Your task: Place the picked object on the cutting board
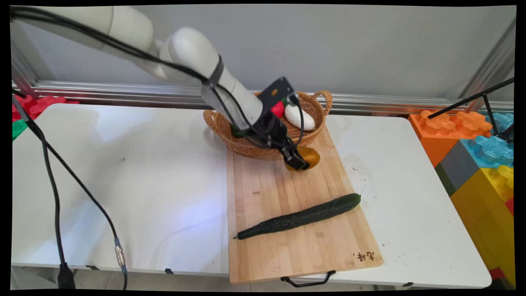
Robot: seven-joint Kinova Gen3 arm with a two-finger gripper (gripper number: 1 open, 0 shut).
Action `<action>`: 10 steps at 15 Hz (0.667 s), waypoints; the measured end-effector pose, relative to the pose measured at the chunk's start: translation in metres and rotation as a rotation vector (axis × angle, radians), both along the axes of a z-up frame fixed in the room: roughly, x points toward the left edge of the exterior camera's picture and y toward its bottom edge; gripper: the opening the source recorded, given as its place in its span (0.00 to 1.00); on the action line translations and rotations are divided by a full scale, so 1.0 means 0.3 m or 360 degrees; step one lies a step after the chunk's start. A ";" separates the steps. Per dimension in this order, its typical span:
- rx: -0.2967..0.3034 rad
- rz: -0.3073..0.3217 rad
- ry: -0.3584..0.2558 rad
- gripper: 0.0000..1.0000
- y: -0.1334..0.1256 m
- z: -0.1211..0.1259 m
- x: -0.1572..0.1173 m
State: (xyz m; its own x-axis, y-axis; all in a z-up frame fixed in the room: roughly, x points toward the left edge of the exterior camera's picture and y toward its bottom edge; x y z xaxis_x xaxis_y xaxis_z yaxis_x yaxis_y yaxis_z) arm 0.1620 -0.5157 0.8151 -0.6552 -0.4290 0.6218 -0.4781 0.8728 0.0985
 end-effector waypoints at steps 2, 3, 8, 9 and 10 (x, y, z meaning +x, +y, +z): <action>0.0017 0.0005 0.0005 0.00 0.010 -0.059 -0.004; 0.0022 0.0007 0.0005 0.00 0.015 -0.087 -0.006; 0.0015 0.0017 -0.0004 0.00 0.028 -0.162 -0.011; 0.0012 0.0018 -0.0006 0.00 0.031 -0.169 -0.013; 0.0010 0.0019 -0.0006 0.00 0.032 -0.174 -0.014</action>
State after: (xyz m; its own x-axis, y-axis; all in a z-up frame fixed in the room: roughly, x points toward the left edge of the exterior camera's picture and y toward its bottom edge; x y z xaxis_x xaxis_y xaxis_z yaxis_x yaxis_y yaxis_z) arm 0.1579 -0.5060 0.7630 -0.6523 -0.4408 0.6166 -0.4890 0.8663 0.1019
